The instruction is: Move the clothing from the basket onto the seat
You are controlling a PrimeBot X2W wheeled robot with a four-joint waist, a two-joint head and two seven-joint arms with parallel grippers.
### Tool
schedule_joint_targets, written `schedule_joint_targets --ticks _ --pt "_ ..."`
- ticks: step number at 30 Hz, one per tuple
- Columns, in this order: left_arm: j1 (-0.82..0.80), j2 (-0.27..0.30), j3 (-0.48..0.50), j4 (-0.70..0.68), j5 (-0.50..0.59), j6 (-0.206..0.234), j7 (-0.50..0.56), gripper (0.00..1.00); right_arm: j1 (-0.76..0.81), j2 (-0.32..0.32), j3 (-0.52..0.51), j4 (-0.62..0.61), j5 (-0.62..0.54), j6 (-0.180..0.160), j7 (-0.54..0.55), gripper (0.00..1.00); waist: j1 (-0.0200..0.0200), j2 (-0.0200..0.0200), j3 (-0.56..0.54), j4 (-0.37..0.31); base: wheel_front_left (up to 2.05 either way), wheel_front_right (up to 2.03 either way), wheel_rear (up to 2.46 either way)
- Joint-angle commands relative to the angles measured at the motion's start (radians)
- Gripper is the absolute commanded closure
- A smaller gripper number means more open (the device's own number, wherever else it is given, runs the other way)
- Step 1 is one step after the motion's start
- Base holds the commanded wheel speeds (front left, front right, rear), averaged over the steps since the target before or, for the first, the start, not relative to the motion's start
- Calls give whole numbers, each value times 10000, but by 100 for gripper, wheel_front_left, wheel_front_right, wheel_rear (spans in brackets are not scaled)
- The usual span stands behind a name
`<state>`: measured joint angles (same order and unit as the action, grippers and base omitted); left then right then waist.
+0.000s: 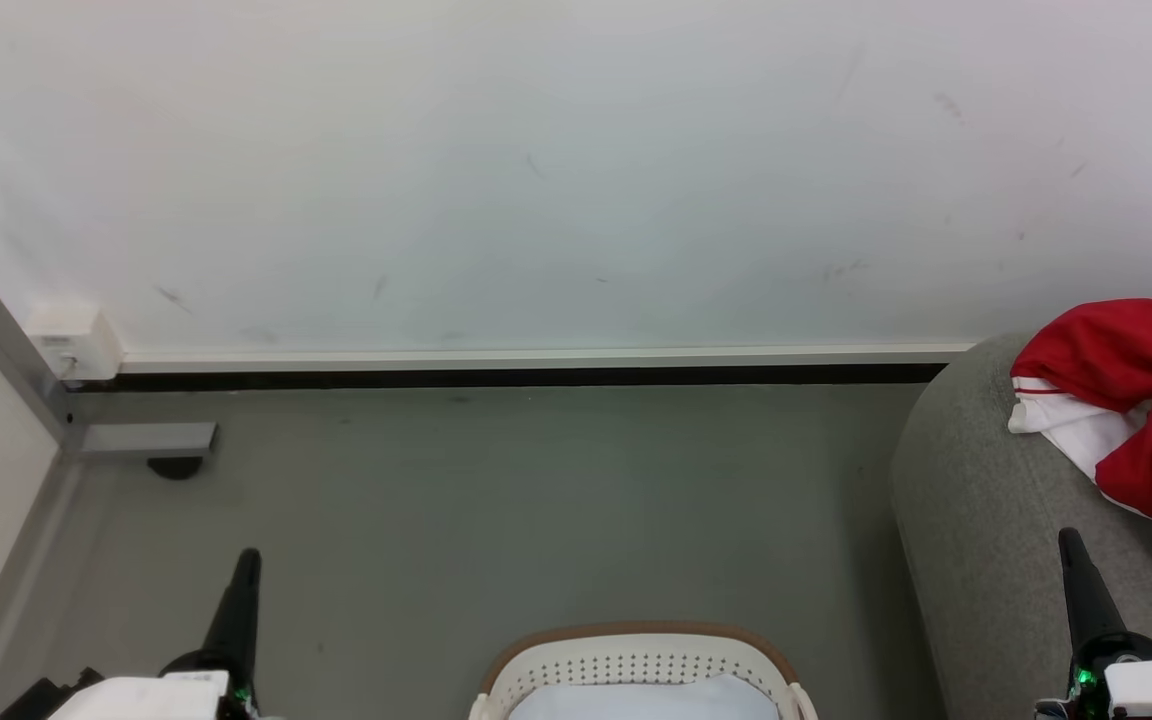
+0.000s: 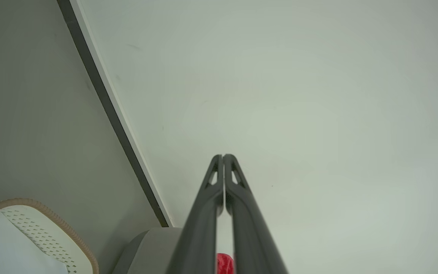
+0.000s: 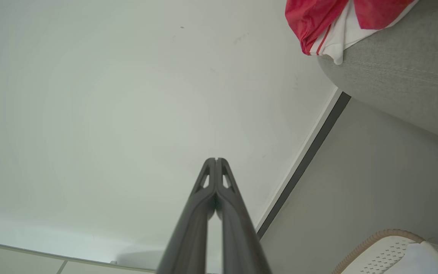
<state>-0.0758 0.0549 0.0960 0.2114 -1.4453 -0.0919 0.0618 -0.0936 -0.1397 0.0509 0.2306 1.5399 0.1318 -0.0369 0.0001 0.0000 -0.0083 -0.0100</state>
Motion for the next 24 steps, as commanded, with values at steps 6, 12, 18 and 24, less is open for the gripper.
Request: schedule_joint_targets --ticks 6,12,18,24 --pt "-213 12 102 -24 -555 -70 193 100 -164 -137 -92 34 665 -17 115 100 -1 0 19 25 0 0 0" --pt "-273 0 131 -10 -830 -76 279 100 -190 -174 -110 52 1010 -18 163 100 -1 0 33 43 0 0 0" --pt "-325 -15 166 4 -1216 -85 399 100 -222 -221 -128 72 1448 -19 234 100 -1 0 50 65 0 0 0" --pt "-382 -34 197 21 -1523 -84 506 100 -248 -266 -147 90 1892 -20 278 100 -1 0 67 86 0 0 0"
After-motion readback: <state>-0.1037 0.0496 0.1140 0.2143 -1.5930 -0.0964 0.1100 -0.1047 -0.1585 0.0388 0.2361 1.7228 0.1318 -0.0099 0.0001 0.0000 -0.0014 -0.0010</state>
